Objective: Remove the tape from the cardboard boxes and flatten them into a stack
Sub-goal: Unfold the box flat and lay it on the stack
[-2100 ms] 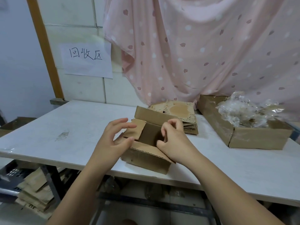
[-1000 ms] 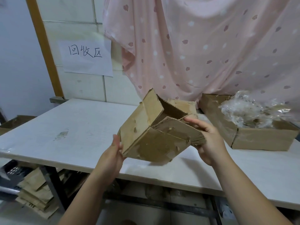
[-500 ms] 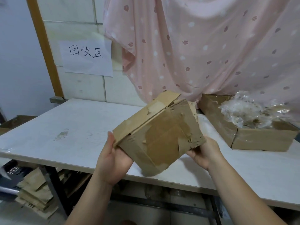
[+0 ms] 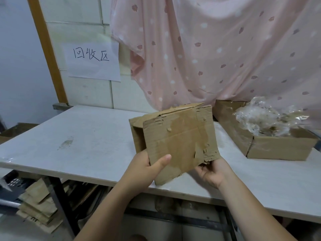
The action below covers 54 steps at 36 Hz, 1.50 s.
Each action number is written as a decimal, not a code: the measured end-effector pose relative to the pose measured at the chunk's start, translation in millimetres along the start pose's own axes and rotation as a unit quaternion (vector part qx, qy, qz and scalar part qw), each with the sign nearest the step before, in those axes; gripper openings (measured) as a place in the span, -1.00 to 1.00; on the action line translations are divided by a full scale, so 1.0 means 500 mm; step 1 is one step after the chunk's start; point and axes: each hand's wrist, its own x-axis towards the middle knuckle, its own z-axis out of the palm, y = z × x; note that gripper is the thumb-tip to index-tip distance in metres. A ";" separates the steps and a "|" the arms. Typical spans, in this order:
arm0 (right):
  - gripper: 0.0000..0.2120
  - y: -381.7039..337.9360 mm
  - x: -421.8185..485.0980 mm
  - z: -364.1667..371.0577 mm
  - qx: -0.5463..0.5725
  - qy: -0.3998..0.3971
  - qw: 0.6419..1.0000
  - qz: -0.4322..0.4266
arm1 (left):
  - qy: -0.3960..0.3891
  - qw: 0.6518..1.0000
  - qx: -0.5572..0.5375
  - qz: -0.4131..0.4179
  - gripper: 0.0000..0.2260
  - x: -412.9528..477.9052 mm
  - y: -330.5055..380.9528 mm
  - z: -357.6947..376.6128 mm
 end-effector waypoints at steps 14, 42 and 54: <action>-0.77 0.006 -0.003 0.004 0.005 -0.084 0.996 -0.037 | 0.261 0.934 -0.168 -0.180 -0.70 0.034 -0.046 0.006; -0.78 0.056 0.017 0.016 -0.306 -0.018 0.908 -0.286 | 0.218 0.839 -0.471 -0.164 -0.72 0.074 -0.056 -0.008; -0.76 -0.157 0.148 0.025 -0.412 0.003 0.820 -0.397 | 0.212 0.927 -0.264 -0.160 -0.83 0.259 -0.050 -0.031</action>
